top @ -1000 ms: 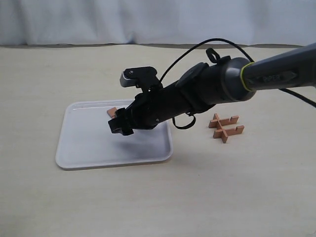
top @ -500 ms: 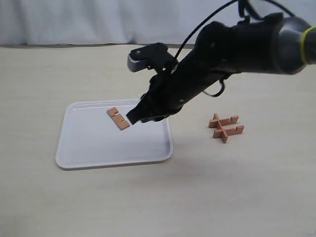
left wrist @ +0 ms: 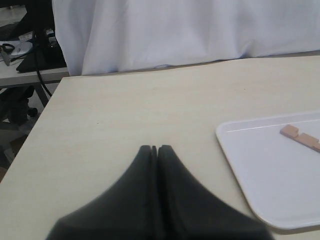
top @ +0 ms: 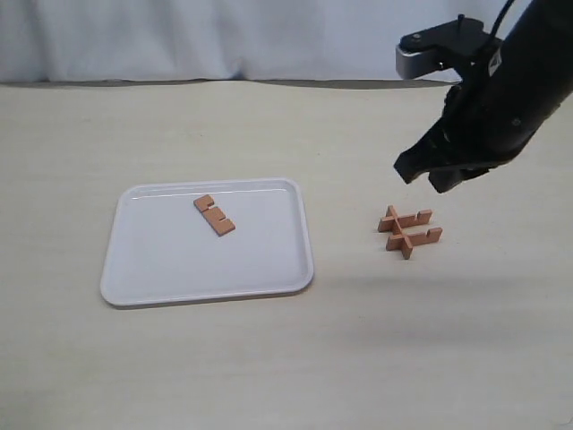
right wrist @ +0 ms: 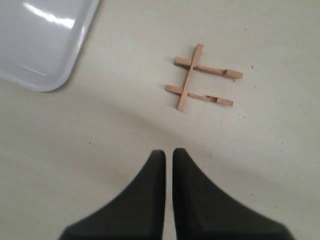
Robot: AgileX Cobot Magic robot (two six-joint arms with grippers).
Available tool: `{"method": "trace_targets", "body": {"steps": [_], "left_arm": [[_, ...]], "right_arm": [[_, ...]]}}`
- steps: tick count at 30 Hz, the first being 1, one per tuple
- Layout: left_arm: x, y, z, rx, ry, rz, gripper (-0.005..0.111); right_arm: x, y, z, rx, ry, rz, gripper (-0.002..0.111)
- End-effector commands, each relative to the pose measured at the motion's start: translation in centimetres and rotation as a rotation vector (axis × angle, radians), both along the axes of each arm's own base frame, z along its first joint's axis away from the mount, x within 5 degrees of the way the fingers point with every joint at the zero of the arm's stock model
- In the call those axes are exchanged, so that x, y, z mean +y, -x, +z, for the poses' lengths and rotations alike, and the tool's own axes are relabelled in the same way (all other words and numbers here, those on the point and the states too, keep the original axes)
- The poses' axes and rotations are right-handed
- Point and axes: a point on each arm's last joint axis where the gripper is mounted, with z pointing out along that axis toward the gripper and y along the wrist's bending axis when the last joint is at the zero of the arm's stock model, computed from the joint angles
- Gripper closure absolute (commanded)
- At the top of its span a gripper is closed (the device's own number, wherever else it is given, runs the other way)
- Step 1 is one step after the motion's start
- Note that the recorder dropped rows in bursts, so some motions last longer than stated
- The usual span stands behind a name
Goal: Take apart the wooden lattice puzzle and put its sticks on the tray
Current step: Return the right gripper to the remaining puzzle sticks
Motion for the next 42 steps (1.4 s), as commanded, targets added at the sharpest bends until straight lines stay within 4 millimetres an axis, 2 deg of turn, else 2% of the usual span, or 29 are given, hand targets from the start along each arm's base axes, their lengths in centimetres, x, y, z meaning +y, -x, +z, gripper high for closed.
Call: {"method": "trace_targets", "body": {"steps": [1, 3, 7, 27, 29, 32, 34, 42], "left_arm": [[0.0, 0.0, 0.0, -0.010, 0.004, -0.002, 0.107], [0.0, 0.0, 0.0, -0.010, 0.004, -0.002, 0.107], [0.0, 0.0, 0.0, -0.010, 0.004, -0.002, 0.107], [0.0, 0.0, 0.0, -0.010, 0.004, -0.002, 0.107], [0.0, 0.0, 0.0, -0.010, 0.004, -0.002, 0.107], [0.0, 0.0, 0.0, -0.010, 0.004, -0.002, 0.107], [0.0, 0.0, 0.0, -0.010, 0.004, -0.002, 0.107], [0.0, 0.0, 0.0, -0.010, 0.004, -0.002, 0.107]], "right_arm": [[-0.9, 0.7, -2.1, 0.009, 0.010, -0.023, 0.104], [-0.9, 0.5, -3.1, -0.051, 0.008, -0.021, 0.104], [-0.9, 0.5, -3.8, -0.053, 0.007, -0.022, 0.104], [-1.0, -0.4, -9.8, 0.227, 0.038, -0.012, 0.103], [-1.0, -0.6, -10.7, 0.239, 0.034, -0.016, 0.095], [-0.8, -1.3, -12.0, 0.227, 0.012, -0.029, 0.076], [-0.7, -1.6, -12.3, 0.204, 0.005, -0.032, 0.071], [-0.7, -3.3, -13.6, 0.077, 0.004, -0.025, 0.070]]}}
